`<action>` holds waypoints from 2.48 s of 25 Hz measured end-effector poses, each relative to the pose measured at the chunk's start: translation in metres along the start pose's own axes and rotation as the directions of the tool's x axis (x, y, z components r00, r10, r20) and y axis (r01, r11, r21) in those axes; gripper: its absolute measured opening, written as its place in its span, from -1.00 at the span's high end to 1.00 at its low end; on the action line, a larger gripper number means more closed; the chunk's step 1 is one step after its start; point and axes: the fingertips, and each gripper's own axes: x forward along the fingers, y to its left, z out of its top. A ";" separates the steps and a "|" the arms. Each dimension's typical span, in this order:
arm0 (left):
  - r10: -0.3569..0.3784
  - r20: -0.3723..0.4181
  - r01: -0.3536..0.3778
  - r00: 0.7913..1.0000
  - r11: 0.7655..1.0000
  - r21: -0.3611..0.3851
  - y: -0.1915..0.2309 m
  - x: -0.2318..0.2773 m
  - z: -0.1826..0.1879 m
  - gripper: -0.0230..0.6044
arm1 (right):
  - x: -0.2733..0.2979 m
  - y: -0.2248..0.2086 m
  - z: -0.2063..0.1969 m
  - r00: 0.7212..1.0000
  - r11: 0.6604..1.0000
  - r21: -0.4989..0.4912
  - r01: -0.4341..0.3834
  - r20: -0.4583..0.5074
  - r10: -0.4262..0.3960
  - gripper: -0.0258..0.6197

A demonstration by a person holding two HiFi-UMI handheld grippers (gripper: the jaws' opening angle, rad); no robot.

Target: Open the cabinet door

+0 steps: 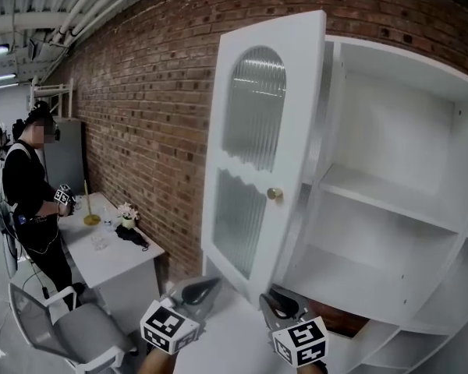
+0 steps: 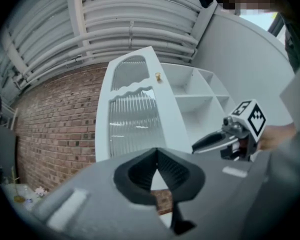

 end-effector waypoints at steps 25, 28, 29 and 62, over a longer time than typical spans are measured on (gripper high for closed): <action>0.201 -0.052 -0.200 0.978 0.980 0.027 0.048 -0.248 0.034 0.92 | 0.054 0.233 0.065 0.991 0.992 -0.042 -0.123 0.040 0.125 0.94; 0.198 -0.044 -0.197 0.979 0.980 0.025 0.047 -0.257 0.035 0.92 | 0.050 0.236 0.059 0.993 0.993 -0.039 -0.111 0.026 0.112 0.94; 0.196 -0.040 -0.195 0.980 0.980 0.025 0.046 -0.260 0.036 0.92 | 0.046 0.236 0.058 0.994 0.994 -0.037 -0.103 0.028 0.104 0.94; 0.124 -0.023 -0.123 0.992 0.992 0.042 0.011 -0.260 0.046 0.92 | -0.036 0.207 0.085 0.995 0.998 -0.049 0.031 0.099 -0.026 0.92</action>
